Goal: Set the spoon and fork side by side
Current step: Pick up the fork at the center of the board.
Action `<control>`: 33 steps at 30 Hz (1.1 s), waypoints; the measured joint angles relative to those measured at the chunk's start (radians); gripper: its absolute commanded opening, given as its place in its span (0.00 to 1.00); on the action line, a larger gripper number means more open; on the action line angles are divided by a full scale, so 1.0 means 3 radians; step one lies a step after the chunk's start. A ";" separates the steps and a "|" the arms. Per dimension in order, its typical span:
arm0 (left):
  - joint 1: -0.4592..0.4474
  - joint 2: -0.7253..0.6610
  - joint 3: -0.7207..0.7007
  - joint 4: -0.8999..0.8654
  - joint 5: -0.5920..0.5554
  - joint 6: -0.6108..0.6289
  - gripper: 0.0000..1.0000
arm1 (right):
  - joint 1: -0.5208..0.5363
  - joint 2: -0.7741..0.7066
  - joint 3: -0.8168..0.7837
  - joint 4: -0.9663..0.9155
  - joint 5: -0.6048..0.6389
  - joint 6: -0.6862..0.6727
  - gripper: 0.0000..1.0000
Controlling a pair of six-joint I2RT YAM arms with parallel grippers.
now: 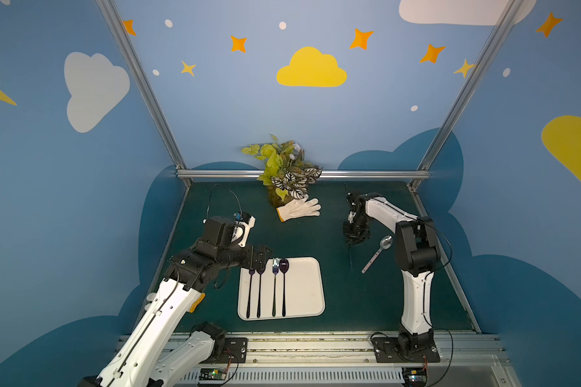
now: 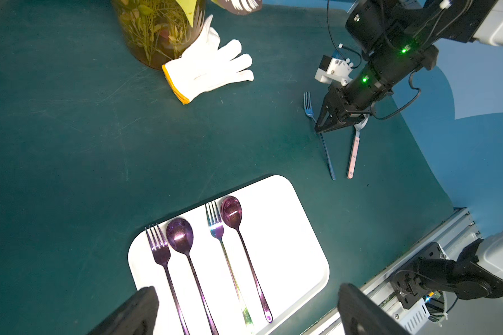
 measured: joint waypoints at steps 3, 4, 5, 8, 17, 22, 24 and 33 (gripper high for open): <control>0.0000 0.0000 0.0000 0.0019 -0.0001 -0.0014 1.00 | -0.0009 0.0045 0.0022 0.0010 -0.0013 -0.0011 0.23; 0.0000 0.0000 0.0000 0.0022 -0.0001 -0.0017 1.00 | -0.0009 0.0048 0.0023 0.0018 -0.0014 -0.0014 0.19; 0.0000 0.0000 0.0000 0.0025 -0.0003 -0.0022 1.00 | -0.0011 0.0052 0.0022 0.0017 -0.0006 -0.0027 0.15; 0.0000 0.0000 0.0000 0.0033 -0.0003 -0.0027 1.00 | -0.0014 0.0053 0.0022 0.0018 -0.0005 -0.0034 0.04; 0.0000 -0.0041 0.0000 0.0036 -0.0011 -0.0038 1.00 | 0.0003 -0.0008 -0.0020 0.0023 0.0085 -0.0047 0.00; 0.0000 -0.0109 0.0000 0.0037 -0.0022 -0.0037 1.00 | 0.0112 -0.0351 -0.0053 -0.0067 0.0207 0.0019 0.00; 0.0000 -0.0158 -0.0003 0.0037 -0.0034 -0.0034 1.00 | 0.0263 -0.0671 -0.0098 -0.0108 0.0249 0.0113 0.00; 0.0000 -0.0456 -0.0017 0.0036 -0.0140 0.0015 1.00 | 0.1439 -0.1542 -0.0562 -0.0071 0.0177 0.1002 0.00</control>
